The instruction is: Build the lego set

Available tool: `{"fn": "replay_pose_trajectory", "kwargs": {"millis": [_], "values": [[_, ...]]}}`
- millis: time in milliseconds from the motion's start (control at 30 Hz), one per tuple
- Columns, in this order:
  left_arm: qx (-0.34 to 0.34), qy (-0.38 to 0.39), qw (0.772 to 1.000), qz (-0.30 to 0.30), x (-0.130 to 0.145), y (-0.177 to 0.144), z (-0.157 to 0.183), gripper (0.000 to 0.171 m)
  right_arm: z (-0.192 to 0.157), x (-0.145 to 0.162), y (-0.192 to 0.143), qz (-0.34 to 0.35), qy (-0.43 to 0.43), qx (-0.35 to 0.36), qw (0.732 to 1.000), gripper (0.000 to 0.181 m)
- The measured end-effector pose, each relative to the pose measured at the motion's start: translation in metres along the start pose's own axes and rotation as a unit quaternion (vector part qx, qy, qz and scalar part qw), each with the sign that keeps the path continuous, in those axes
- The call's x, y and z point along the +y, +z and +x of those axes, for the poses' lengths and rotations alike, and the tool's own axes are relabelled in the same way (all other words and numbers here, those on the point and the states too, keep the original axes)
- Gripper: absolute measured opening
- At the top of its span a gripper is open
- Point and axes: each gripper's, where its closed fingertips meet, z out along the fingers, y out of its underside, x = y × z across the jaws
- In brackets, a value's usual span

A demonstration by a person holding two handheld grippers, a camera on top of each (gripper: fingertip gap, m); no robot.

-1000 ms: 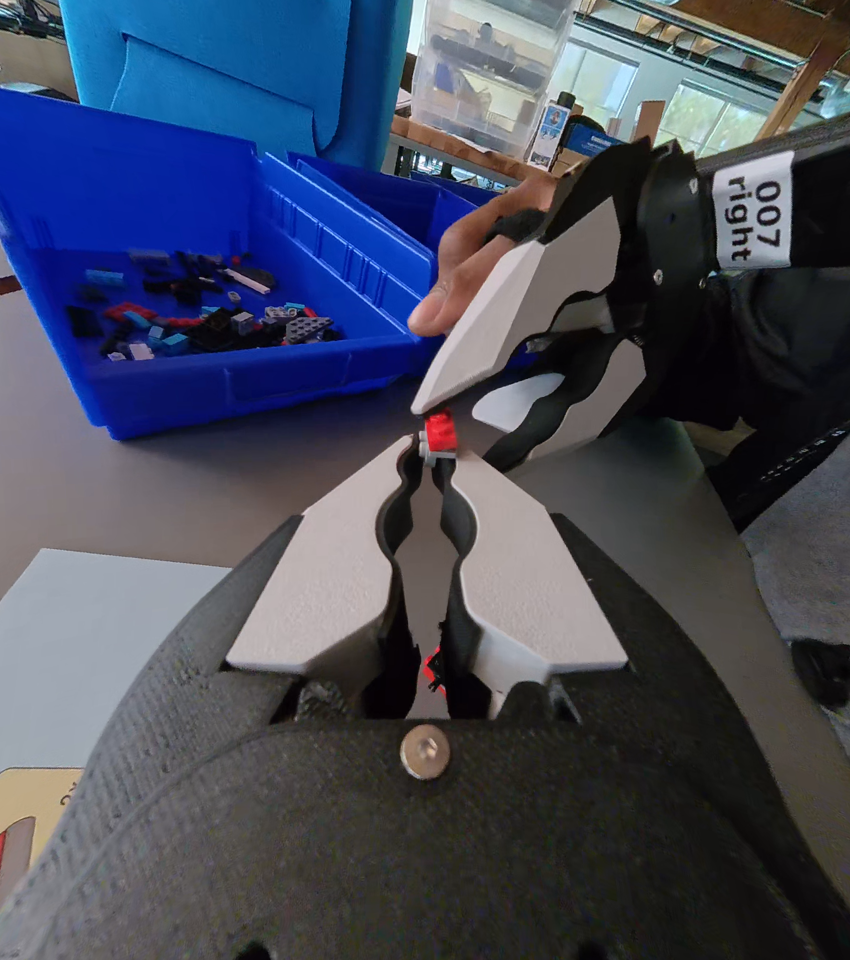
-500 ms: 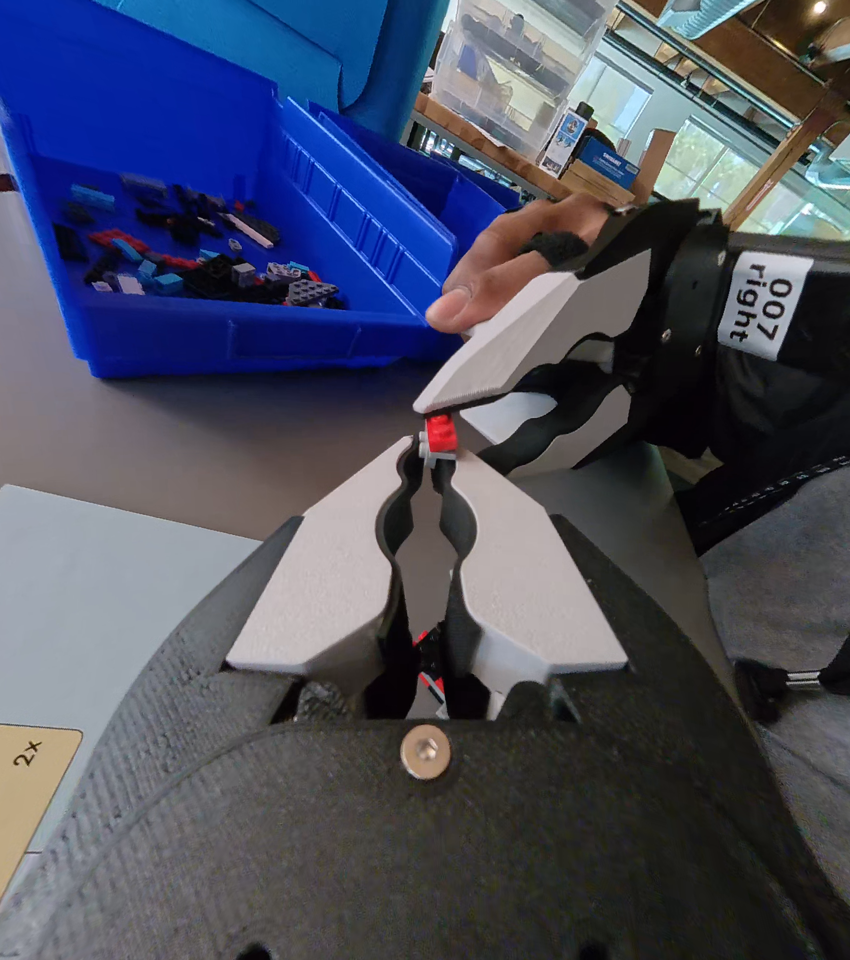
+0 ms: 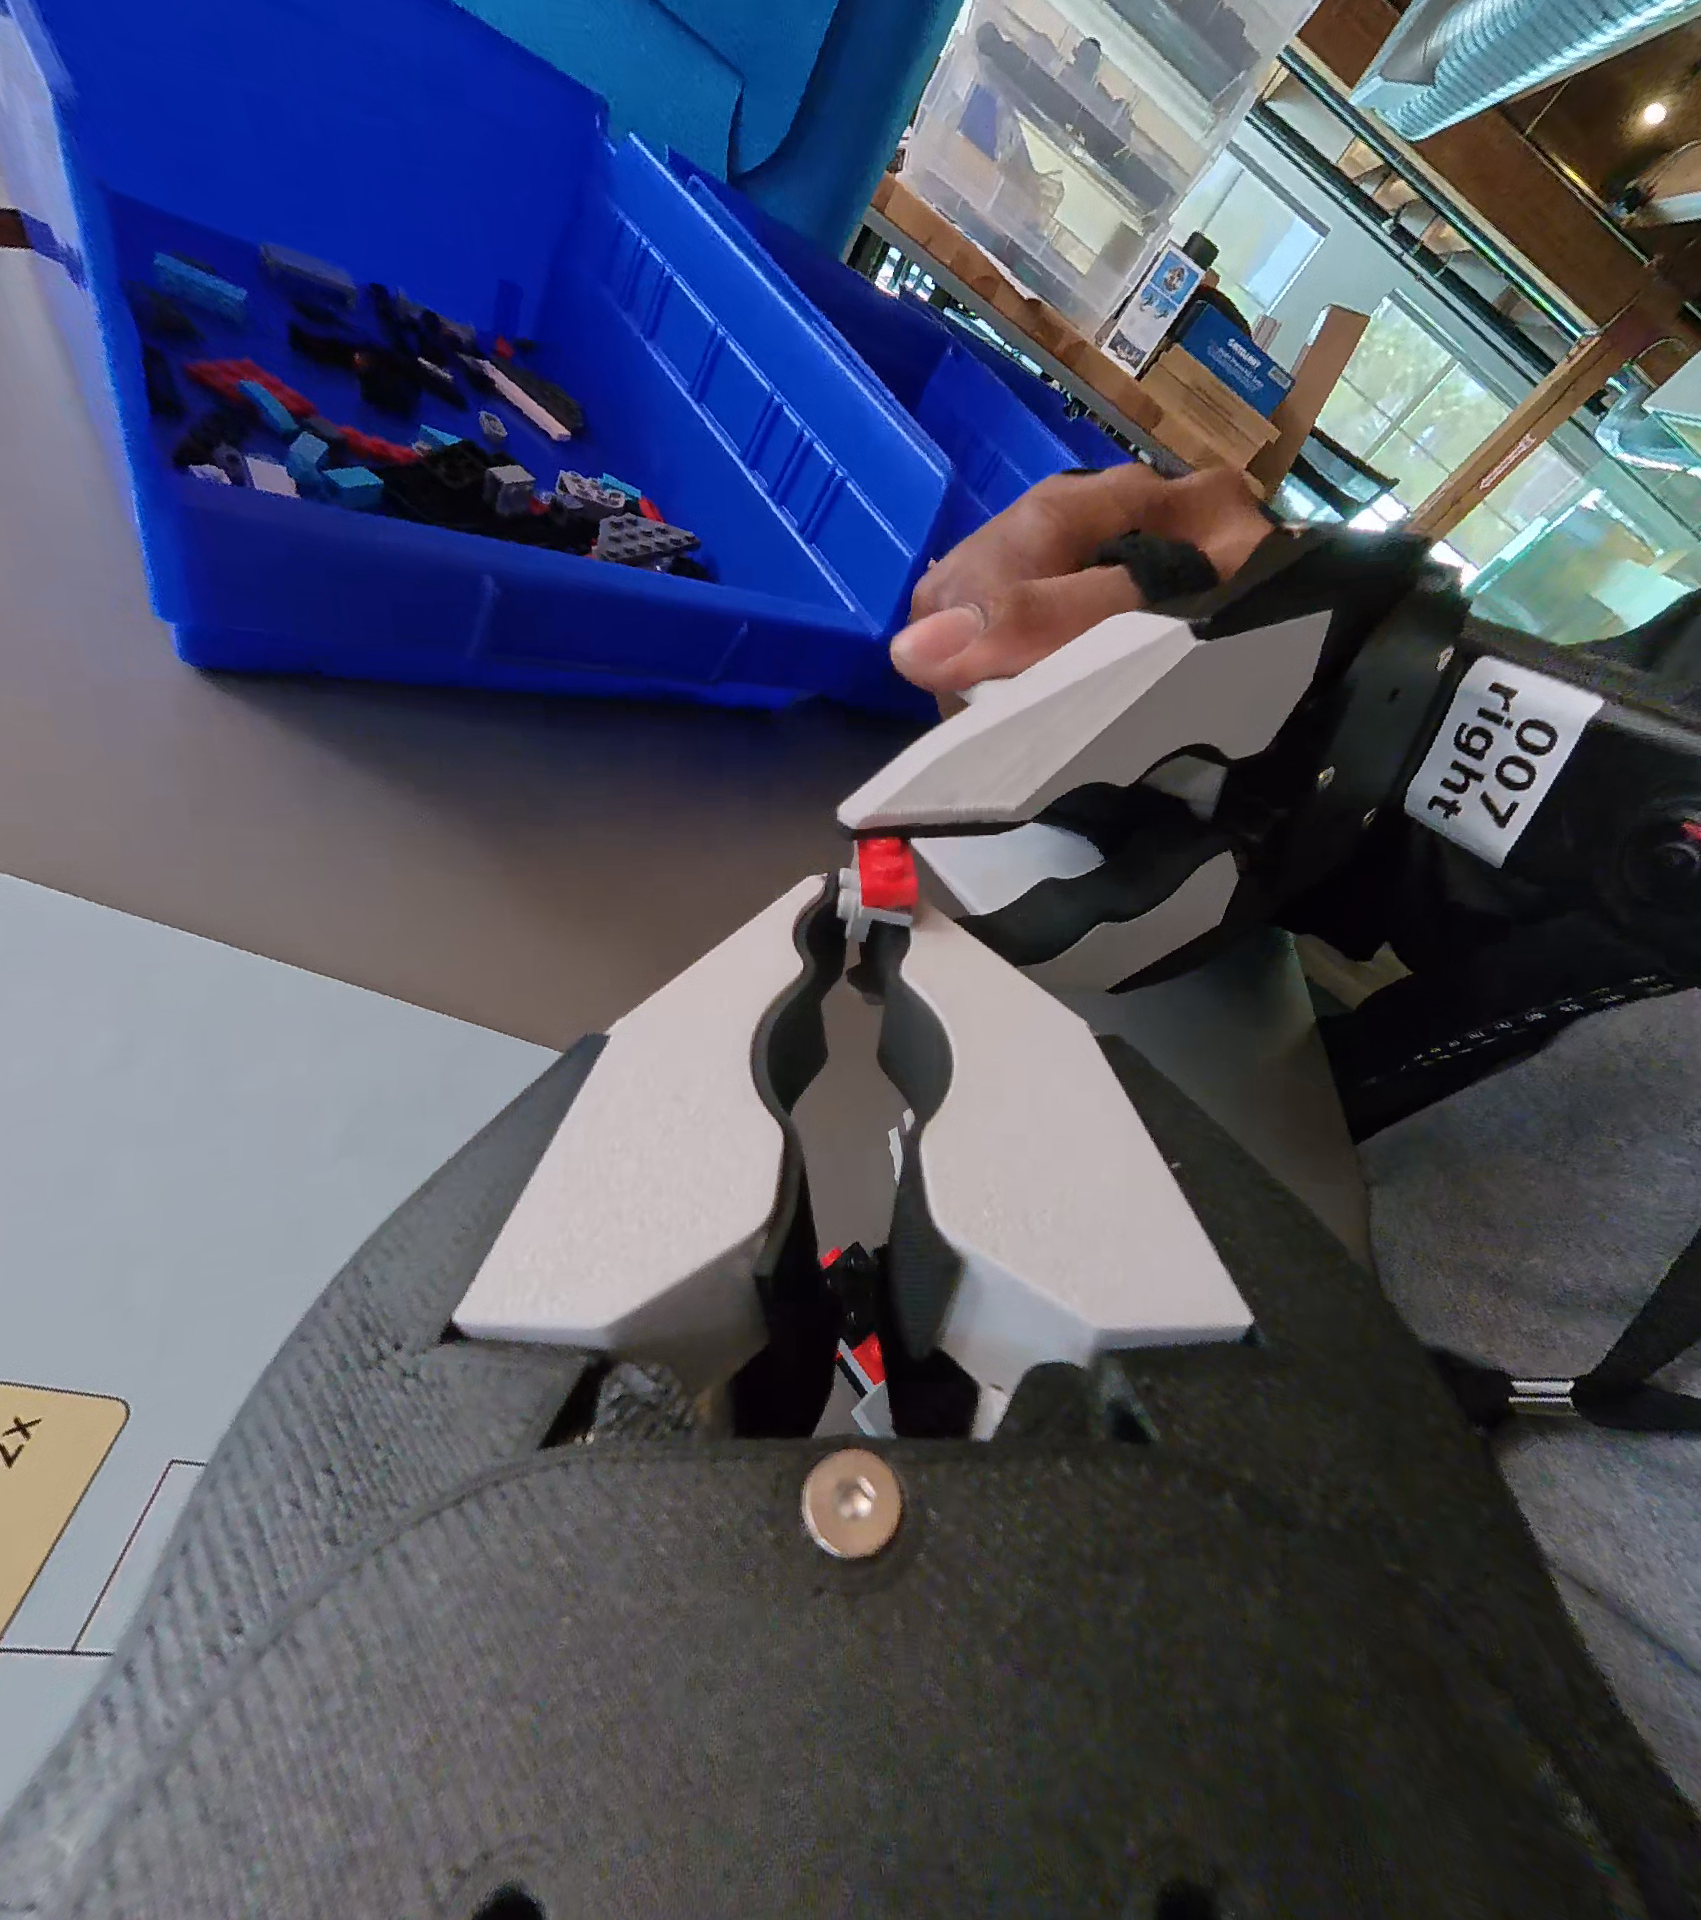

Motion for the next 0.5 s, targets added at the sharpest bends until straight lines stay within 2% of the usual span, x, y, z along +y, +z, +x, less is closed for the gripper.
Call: {"fn": "replay_pose_trajectory", "kwargs": {"millis": [267,367,500], "values": [[-0.004,-0.012,1.0,-0.006,0.002,0.001,-0.0023,0.0,-0.0015,0.0026,0.0012,-0.004,-0.036,0.022,0.999,0.026],[0.003,-0.013,1.0,-0.002,0.0009,0.0007,-0.0009,0.0,-0.0001,0.0016,0.0004,0.005,-0.022,0.02,1.0,0.026],[0.01,0.009,1.0,0.014,-0.0048,0.0001,0.0029,0.001,0.0059,-0.001,-0.0017,0.011,-0.028,0.029,0.999,0.027]]}}
